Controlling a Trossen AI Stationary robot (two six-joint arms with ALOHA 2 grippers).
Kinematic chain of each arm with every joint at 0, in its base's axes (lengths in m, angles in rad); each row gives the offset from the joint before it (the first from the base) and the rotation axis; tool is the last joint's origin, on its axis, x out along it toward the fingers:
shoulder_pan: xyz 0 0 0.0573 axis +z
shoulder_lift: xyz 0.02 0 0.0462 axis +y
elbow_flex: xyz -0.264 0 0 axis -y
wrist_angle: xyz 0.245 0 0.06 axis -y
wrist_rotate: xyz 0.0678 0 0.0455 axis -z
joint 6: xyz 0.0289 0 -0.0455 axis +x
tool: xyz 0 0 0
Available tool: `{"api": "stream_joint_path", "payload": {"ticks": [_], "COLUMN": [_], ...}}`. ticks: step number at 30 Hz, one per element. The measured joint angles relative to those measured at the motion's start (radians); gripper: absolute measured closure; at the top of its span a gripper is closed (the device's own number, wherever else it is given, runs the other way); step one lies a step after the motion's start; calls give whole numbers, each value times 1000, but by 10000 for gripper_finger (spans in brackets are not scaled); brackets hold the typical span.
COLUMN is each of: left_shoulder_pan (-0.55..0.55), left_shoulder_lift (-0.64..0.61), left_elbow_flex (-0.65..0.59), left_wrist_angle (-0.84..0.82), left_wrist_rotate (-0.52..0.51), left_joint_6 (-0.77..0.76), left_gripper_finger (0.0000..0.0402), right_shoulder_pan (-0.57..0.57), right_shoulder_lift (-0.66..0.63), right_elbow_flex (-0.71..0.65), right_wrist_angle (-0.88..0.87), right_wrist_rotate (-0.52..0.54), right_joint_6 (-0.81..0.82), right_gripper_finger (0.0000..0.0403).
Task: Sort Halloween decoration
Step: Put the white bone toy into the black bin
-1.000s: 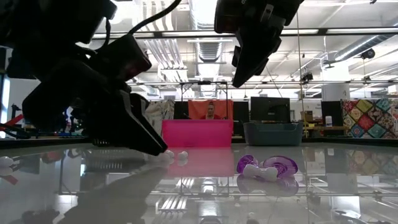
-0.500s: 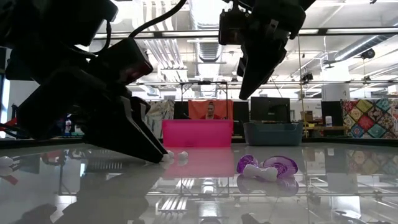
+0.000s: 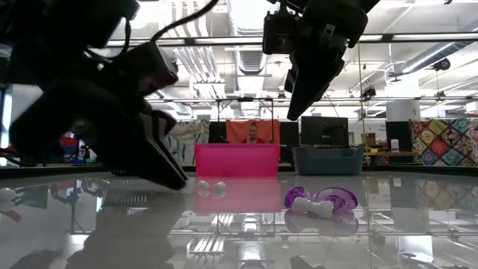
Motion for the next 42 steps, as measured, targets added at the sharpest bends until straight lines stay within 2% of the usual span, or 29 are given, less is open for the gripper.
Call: {"api": "stream_joint_path", "payload": {"ticks": [5, 12, 16, 23, 28, 34, 37, 42], "left_shoulder_pan": [5, 68, 162, 432, 667, 916, 995, 1045], "left_shoulder_lift": [-139, -389, -541, -728, -756, -698, -650, -584], "left_elbow_flex": [0, 0, 0, 1, 1, 1, 1, 2], "left_wrist_angle": [-165, -446, -610, -835, -921, -916, -909, -884], "left_wrist_rotate": [-12, -119, -187, -183, -66, 42, 102, 97], "left_joint_6": [6, -6, -15, -15, -9, 52, 94, 117], "left_gripper_finger": [400, 400, 401, 401, 401, 401, 401, 395], "right_shoulder_pan": [0, 0, 0, 0, 0, 0, -1, -1], "right_shoulder_lift": [0, 0, 0, 0, 0, 0, 0, 0], "right_elbow_flex": [0, -2, -2, -2, -2, -2, -2, -2], "right_wrist_angle": [0, 4, 15, 68, 87, 116, 120, 120], "right_wrist_rotate": [0, 0, 0, 0, 0, 0, 0, 0], "right_joint_6": [-1, 2, 2, -1, -1, 0, 2, 11], "right_gripper_finger": [362, 362, 362, 362, 362, 362, 362, 362]}}
